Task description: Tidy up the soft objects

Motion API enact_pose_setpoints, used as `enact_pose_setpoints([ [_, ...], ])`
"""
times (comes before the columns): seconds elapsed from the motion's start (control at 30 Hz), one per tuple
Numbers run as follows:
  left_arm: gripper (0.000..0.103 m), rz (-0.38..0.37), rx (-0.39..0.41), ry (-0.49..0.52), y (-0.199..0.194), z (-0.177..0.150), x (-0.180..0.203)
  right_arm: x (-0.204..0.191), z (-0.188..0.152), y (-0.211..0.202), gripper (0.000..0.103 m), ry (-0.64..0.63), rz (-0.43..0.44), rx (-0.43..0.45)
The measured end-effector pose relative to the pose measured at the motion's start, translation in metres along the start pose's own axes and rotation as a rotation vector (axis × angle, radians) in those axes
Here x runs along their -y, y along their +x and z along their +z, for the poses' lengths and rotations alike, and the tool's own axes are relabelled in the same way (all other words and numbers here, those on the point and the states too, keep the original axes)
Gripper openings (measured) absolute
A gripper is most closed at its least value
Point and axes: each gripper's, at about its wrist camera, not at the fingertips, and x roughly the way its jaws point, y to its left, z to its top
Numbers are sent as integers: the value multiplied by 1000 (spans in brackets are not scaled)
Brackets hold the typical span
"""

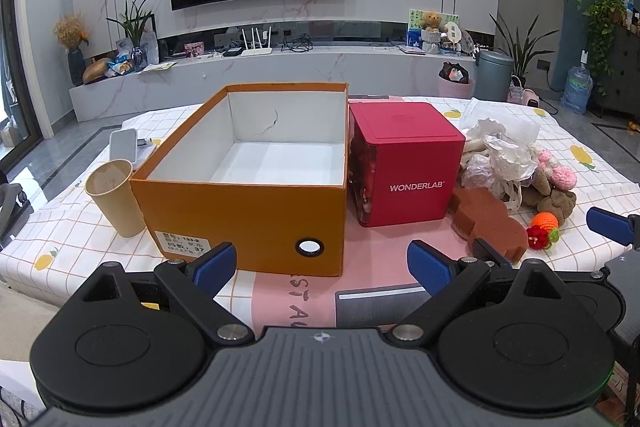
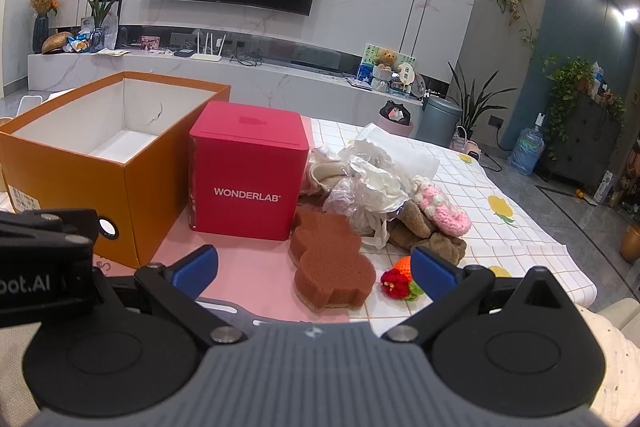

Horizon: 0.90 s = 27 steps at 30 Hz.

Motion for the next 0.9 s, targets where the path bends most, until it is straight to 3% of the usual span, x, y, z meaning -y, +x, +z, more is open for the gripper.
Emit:
enact_pose_setpoints([
  [0.33, 103, 10, -3, 3, 0, 0, 2, 2, -5, 4, 100, -2, -8, -10],
  [0.5, 103, -42, 20, 5, -1, 21, 8, 16, 11, 8, 100, -38, 18, -4],
  [0.6, 103, -45, 53, 14, -3, 34, 18, 42, 30, 14, 100, -57, 17, 1],
  [0.67, 103, -59, 67, 64, 0, 40, 30, 68, 41, 21, 100, -65, 65, -6],
  [0.9, 103, -138, 57, 210, 34, 33, 80, 147, 60, 67, 100, 34, 137, -120],
])
